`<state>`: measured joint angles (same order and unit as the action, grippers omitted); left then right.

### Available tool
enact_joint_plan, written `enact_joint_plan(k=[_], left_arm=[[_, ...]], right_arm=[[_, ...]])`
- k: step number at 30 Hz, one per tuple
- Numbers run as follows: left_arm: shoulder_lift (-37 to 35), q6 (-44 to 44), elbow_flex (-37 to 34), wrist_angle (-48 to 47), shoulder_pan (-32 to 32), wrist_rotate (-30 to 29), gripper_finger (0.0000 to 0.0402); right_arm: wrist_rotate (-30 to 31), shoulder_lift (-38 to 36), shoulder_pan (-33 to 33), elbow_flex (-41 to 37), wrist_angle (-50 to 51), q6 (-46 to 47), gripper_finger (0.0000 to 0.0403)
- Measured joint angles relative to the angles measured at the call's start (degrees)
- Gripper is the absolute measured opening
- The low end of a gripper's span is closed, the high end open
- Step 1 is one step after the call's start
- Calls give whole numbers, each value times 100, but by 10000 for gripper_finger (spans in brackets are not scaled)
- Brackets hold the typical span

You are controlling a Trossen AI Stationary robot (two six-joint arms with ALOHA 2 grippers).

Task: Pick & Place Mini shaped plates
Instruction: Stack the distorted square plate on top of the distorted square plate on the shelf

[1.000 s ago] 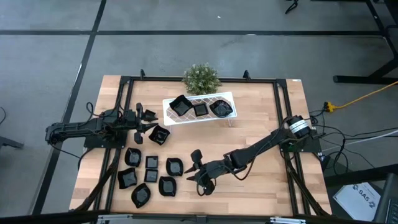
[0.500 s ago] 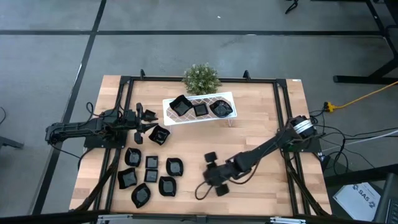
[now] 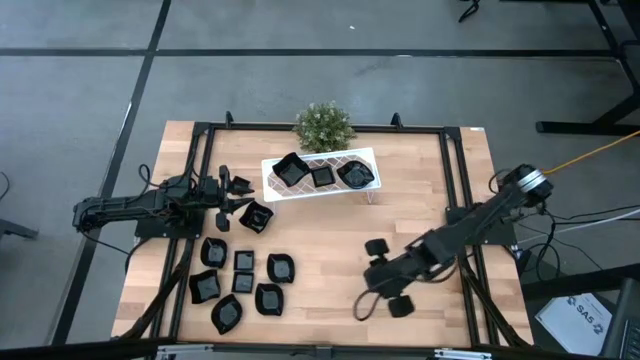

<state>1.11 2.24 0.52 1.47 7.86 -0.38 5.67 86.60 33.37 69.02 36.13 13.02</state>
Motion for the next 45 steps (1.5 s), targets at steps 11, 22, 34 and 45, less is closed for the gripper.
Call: enact_joint_plan(k=[11, 22, 34, 45], left_arm=[[0, -494, 1, 3, 2, -2, 100], [-1, 409, 2, 5, 2, 2, 100], [-1, 1665, 1, 5, 1, 3, 100], [-1, 1862, -1, 14, -1, 46, 100]], right_arm=[[-321, -3403, 198, -3122, -3080, -532, 129], [-334, -6369, 203, -5320, -4520, -723, 129], [-314, -8630, 191, -5864, -3702, -1234, 129], [229, -8645, 8, -5694, -2860, -1448, 129]])
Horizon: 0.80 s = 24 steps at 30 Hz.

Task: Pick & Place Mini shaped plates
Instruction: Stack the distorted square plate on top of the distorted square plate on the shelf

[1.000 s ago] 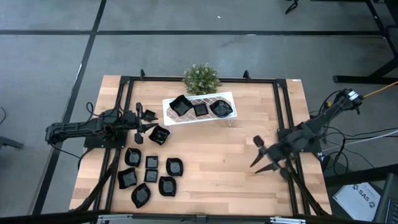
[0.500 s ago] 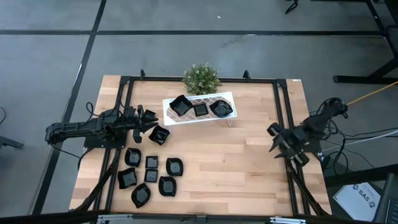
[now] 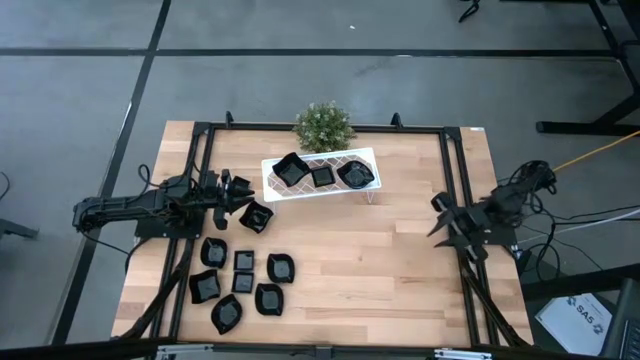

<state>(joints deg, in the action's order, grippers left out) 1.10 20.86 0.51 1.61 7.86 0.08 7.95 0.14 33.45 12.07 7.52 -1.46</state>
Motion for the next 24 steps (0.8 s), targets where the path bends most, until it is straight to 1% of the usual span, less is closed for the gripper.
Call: enact_joint_plan(k=[2, 5, 8, 11, 13, 19, 22, 24], left_arm=[[2, 6, 2, -15, 0, 7, 100], [1, 68, 1, -12, 1, 167, 100], [0, 115, 0, -10, 0, 305, 100], [2, 122, 2, -4, 0, 387, 100], [0, 122, 2, -2, 0, 402, 100], [0, 103, 0, -4, 0, 423, 100], [2, 45, 7, -2, 2, 544, 100], [2, -89, 10, 16, 0, 705, 100]], right_arm=[[202, 0, -39, 14, 113, -3, 129], [204, 0, -48, 24, 59, -214, 129], [390, 0, -70, -42, 6, -291, 129], [373, 0, -74, -249, -472, -439, 129], [229, 0, -74, -428, -800, -552, 129], [148, -2, -85, -1163, -2044, -805, 129], [144, 4, -209, -1176, -1975, -807, 129], [148, 2, -337, -1167, -2003, -975, 129]])
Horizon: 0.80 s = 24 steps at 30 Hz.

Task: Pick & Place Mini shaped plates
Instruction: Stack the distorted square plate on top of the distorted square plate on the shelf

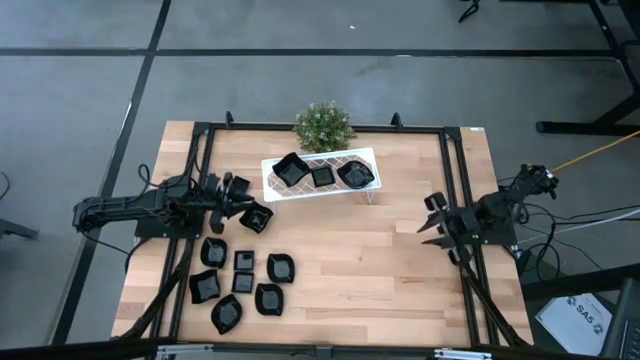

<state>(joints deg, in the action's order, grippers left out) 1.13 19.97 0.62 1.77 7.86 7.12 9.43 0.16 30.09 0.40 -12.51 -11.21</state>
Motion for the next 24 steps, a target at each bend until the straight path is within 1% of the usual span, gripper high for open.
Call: enact_joint_plan(k=[2, 5, 9, 12, 15, 19, 24], left_arm=[[0, -100, 4, 4, 0, 112, 100], [0, -138, 7, 1, 0, 149, 100], [0, -324, 46, -82, 0, 209, 100], [20, -476, 233, -415, 0, 209, 100], [99, -617, 478, -684, 0, 180, 100], [328, -626, 803, -928, 0, 161, 100], [761, -682, 1169, -1262, 0, 108, 100]], right_arm=[[2, 0, -177, 0, 150, -186, 129], [-28, -2, -535, -2, 335, -131, 129], [-368, -2, -1063, 0, 753, 14, 129], [-523, 0, -1436, -2, 1090, 144, 129], [-834, 4, -1766, -4, 1114, 87, 129], [-1000, 7, -2057, 0, 1160, -128, 129], [-1012, 7, -2171, 0, 1158, -64, 129]])
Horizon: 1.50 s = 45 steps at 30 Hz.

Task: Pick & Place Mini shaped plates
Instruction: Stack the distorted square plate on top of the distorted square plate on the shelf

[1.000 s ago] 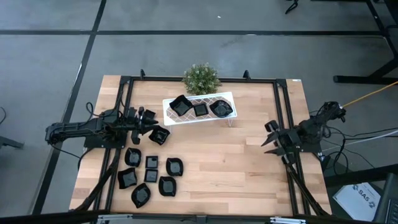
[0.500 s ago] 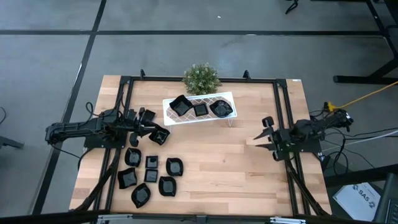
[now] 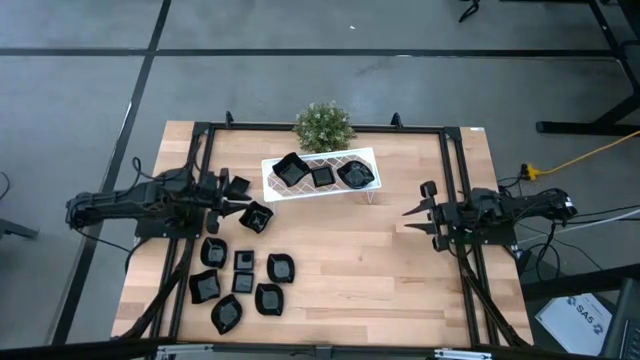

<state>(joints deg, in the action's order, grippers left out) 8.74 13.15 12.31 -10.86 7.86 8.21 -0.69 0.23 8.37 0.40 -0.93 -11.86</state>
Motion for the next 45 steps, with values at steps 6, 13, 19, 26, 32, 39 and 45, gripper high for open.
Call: enact_joint_plan(k=[6, 13, 19, 26, 32, 39, 45], left_arm=[[695, -329, 300, -2, 0, -294, 100], [1465, -446, 592, 31, 0, -542, 100], [1903, -517, 777, 88, 0, -591, 100], [2151, -648, 865, 361, 0, -592, 100], [2327, -724, 980, 362, 0, -610, 100], [2535, -796, 1074, 357, 0, -740, 100], [2628, -911, 1093, 376, 0, -722, 100]], right_arm=[[0, 2, -4, 0, 0, 22, 129], [0, 2, -3, 0, 0, 22, 129], [0, 2, -1, 0, -2, 22, 129], [1, 2, -1, 0, -2, 22, 129], [2, 2, -1, 0, -2, 22, 129], [2, 2, -1, 0, -2, 22, 129], [2, 2, -1, 0, -2, 22, 129]])
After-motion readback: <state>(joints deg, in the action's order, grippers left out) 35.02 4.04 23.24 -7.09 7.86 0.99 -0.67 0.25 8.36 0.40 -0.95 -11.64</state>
